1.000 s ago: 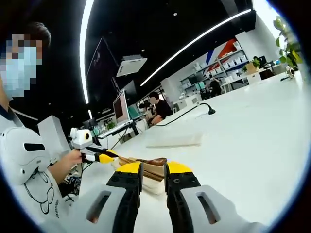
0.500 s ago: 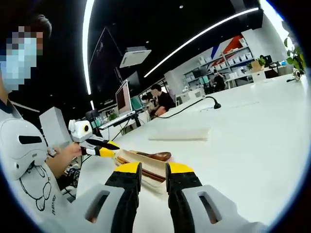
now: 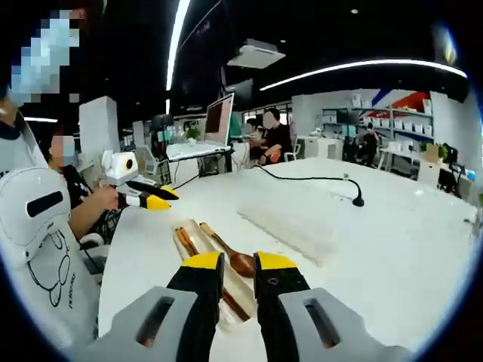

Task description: Arrange the utensils inside the cutlery case until each visible utensil rests in its matching compartment.

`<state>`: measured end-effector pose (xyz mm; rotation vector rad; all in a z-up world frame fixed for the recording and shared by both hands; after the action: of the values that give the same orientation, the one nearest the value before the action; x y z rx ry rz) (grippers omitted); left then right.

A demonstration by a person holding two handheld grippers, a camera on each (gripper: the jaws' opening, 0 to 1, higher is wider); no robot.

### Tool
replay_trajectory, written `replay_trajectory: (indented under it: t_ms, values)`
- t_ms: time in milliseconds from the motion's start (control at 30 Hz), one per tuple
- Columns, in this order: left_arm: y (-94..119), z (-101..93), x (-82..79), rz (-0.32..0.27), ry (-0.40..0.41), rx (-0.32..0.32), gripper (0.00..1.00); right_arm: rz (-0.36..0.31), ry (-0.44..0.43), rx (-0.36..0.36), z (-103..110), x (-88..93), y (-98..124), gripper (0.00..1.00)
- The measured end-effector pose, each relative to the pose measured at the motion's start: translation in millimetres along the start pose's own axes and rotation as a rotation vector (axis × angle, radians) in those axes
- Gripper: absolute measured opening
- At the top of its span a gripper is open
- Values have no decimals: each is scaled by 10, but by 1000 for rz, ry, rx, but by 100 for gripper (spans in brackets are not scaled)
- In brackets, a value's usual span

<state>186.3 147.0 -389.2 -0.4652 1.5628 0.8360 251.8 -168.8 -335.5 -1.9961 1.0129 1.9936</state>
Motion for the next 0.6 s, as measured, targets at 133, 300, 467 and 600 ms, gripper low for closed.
replay_trajectory:
  t_ms: [133,300,467,600]
  values:
    - [45,-159,-22,-3,-10,33,23,-36,97,0,8,-360,-1,15]
    - [66,-263,-88,-2,-50,59,22,67,242,-105,136,-463,-84,15]
    - [56,-284,-134,3,-91,56,22,163,275,-150,204,-375,-274,15]
    - [29,-326,-126,0,-102,55,22,237,279,-159,86,-293,-404,15]
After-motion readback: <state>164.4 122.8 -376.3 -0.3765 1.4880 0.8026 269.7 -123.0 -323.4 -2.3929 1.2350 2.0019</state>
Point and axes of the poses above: the point that each gripper's makers call its tool centre point, and the gripper's own axes: y roughly backward along the fingers, z roughly to its left, x roughly out of its underside, the point moved 7 cm from there along y, roughly backward along the fingers, and after that the axes turned 8 degrees about x, right-handed, at the moved point
